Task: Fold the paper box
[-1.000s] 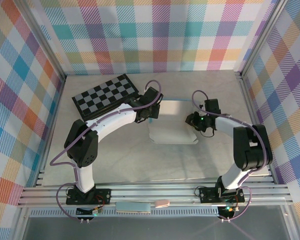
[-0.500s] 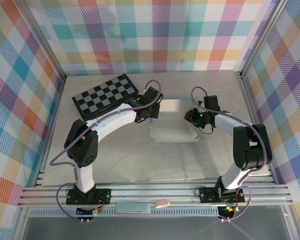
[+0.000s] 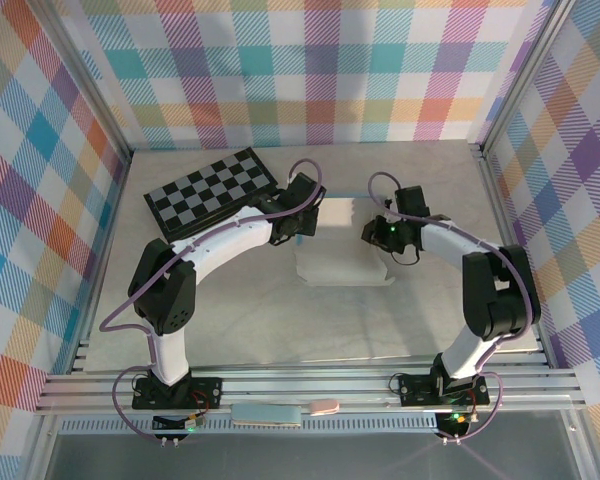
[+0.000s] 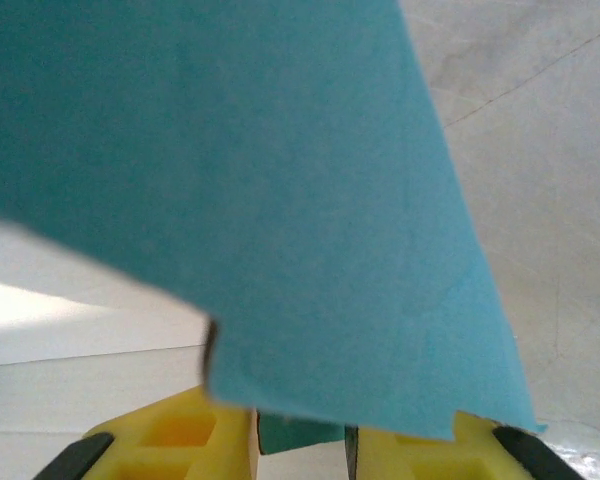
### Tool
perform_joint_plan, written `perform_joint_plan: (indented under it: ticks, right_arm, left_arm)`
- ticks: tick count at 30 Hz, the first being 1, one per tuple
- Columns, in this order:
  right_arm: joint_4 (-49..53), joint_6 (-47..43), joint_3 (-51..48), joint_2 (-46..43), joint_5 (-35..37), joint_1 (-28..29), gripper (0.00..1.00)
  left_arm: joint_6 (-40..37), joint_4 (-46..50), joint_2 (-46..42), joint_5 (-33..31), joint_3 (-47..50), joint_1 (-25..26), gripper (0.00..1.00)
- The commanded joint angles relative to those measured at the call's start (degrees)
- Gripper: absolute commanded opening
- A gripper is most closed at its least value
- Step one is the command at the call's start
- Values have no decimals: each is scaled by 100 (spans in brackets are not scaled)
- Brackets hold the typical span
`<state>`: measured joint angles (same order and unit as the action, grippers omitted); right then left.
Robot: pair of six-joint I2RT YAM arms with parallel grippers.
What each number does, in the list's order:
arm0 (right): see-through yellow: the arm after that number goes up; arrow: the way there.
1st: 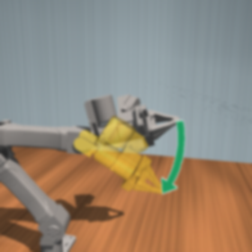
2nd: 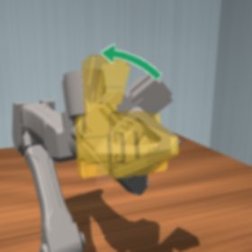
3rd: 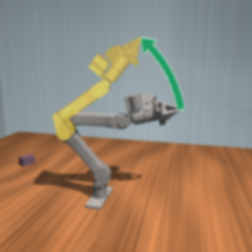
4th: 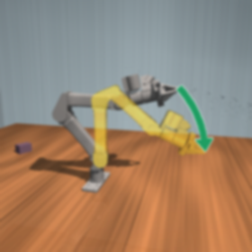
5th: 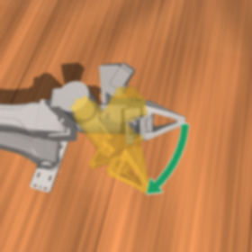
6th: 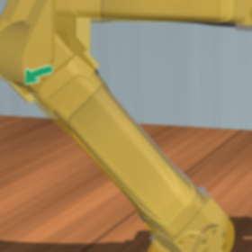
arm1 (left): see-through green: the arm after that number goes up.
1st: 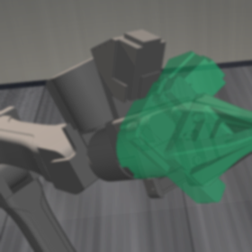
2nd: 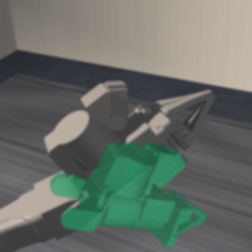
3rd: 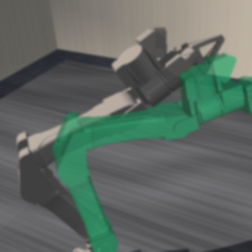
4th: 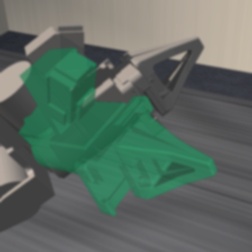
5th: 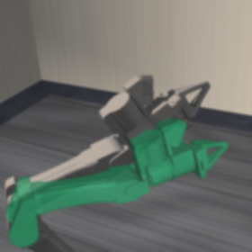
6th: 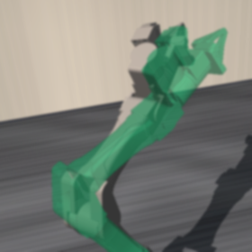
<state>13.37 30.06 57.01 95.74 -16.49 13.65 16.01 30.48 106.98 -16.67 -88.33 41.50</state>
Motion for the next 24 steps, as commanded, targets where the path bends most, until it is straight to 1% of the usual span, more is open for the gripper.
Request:
perform_joint_plan:
  ticks: [1, 6, 10, 13, 15, 17, 18, 19, 21, 23, 24]
  right_arm:
    - [99, -330, 248, 81, -249, 209, 27]
    - [162, -364, 346, 33, -315, 207, 29]
    - [627, -552, 698, -96, -293, 176, 31]
    - [1020, -649, 994, -383, -511, -74, 39]
    - [1112, -662, 1102, -690, -858, -363, 47]
    - [979, -595, 1176, -1037, -1482, -794, 55]
    - [926, -531, 1221, -1150, -1755, -991, 57]
    - [893, -448, 1286, -1238, -1978, -1224, 58]
    - [694, -160, 1339, -1327, -2169, -1643, 58]
    - [133, 272, 1258, -1290, -2446, -2003, 57]
    - [-94, 440, 1251, -1219, -2609, -2097, 56]
  left_arm:
    - [-6, -51, 29, 261, -228, 69, 0]
    - [-6, -11, 38, 240, -254, 69, 0]
    - [-4, 107, 19, 131, -315, 36, 0]
    - [42, 204, -59, 248, -384, -131, 0]
    - [51, 220, -145, 392, -407, -276, 0]
    - [18, 218, -219, 794, -464, -478, 0]
    - [-10, 201, -234, 1007, -489, -559, 0]
    - [-55, 159, -255, 1327, -513, -646, 0]
    - [-155, 86, -278, 1864, -557, -807, 0]
    - [-216, 51, -236, 2466, -615, -992, 0]
    - [-217, 100, -186, 2624, -669, -1081, 0]
